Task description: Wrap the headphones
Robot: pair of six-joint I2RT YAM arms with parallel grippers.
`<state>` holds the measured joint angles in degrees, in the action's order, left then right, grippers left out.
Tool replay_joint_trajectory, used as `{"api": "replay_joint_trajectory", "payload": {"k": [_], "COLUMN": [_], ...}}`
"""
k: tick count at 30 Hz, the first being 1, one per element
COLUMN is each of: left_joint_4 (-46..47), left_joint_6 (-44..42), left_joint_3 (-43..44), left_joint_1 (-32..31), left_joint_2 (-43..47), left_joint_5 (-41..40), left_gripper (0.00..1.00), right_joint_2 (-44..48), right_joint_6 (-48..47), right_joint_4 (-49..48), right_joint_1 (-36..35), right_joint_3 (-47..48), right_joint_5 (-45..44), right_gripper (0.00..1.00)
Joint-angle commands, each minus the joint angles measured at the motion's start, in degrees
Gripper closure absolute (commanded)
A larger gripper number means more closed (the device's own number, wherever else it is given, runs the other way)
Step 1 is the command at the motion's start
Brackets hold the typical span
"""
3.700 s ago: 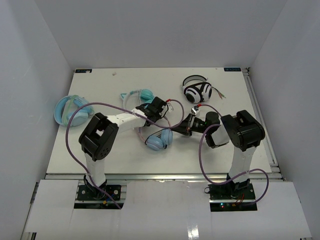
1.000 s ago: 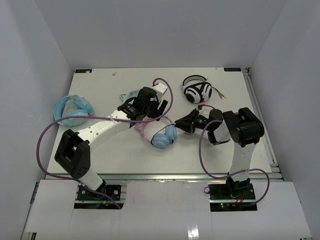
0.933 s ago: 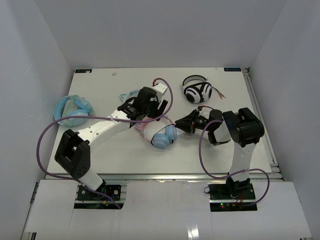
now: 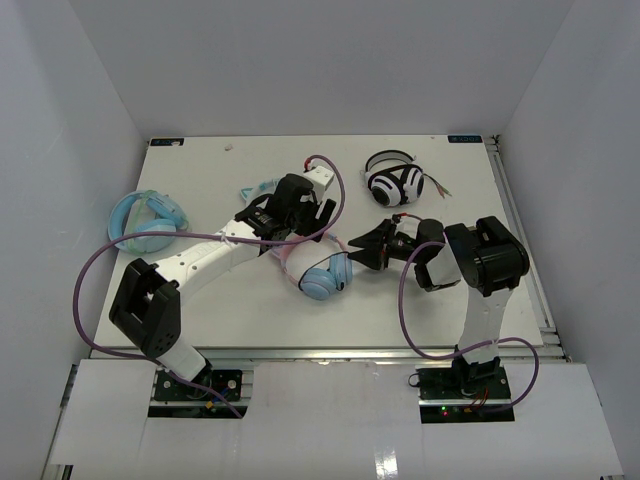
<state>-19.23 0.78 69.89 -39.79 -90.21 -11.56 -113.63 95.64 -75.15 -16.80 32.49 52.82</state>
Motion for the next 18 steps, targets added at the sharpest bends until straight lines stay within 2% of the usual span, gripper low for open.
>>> {"api": "replay_joint_trajectory", "payload": {"k": [1, 6, 14, 16, 18], "left_joint_4": [0.86, 0.95, 0.86, 0.80, 0.51], "left_joint_6": [1.28, 1.95, 2.57, 3.36, 5.15], "left_joint_3": [0.56, 1.40, 1.46, 1.90, 2.88], "left_joint_1": [0.15, 0.15, 0.15, 0.15, 0.22], "left_joint_2": [2.40, 2.06, 3.66, 5.45, 7.63], "left_joint_5": [0.06, -1.80, -0.26, 1.77, 3.78], "left_gripper": [0.11, 0.11, 0.11, 0.12, 0.12], "right_joint_2": [3.80, 6.50, 9.45, 13.81, 19.96], "right_joint_6": [-0.58, -6.37, -11.66, -16.83, -25.77], "right_joint_4": [-32.32, -23.69, -20.65, -11.73, 4.37], "right_joint_1": [-0.33, -0.16, 0.01, -0.23, -0.87], "right_joint_3": [1.23, -0.63, -3.97, -3.39, -1.69], "right_joint_5": [-0.54, -1.32, -1.47, -1.82, -3.33], "right_gripper": [0.49, 0.48, 0.48, 0.47, 0.47]}}
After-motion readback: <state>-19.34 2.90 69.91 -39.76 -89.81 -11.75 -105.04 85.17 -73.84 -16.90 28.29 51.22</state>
